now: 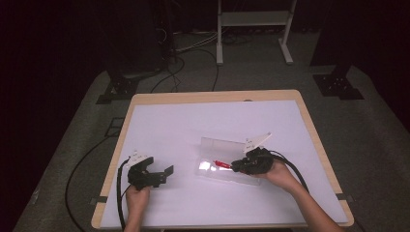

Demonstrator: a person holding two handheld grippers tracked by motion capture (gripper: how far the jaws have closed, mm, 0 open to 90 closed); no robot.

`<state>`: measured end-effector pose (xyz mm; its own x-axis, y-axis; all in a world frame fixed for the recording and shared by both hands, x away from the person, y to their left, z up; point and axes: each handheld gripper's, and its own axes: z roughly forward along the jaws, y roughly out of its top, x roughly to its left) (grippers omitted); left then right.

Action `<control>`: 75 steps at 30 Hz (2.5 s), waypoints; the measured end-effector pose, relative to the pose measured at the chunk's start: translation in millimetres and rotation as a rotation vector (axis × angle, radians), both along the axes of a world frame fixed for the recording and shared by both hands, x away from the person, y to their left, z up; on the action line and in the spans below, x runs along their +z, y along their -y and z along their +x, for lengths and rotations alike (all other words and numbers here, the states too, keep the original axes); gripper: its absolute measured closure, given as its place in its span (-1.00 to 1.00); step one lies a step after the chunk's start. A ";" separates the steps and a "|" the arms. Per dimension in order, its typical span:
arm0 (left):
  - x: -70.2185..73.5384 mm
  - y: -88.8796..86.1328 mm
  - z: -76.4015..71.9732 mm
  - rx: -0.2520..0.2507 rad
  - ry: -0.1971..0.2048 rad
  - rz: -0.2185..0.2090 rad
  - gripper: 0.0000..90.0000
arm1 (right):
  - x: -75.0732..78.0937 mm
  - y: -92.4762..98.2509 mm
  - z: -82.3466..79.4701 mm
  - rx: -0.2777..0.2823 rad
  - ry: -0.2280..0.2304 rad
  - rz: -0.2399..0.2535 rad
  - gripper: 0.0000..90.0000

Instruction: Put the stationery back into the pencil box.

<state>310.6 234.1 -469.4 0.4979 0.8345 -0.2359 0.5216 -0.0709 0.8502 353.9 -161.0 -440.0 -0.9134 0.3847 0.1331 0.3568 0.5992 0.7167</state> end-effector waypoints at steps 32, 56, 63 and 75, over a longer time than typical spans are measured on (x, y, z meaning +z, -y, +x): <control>0.0 -0.1 -0.1 0.002 -0.001 0.000 -1.00 | -23.3 -2.5 2.7 -0.004 -0.061 -0.067 0.74; 0.0 0.2 -0.2 -0.001 -0.004 0.006 -1.00 | -1.3 21.8 -3.7 -0.043 -0.024 0.003 0.49; 0.1 0.3 -0.4 -0.005 -0.001 0.009 -1.00 | 4.0 35.5 -8.8 -0.067 -0.015 0.004 0.43; 0.0 0.4 -0.3 -0.003 -0.001 0.008 -1.00 | 11.1 51.5 -15.1 -0.084 -0.005 0.013 0.39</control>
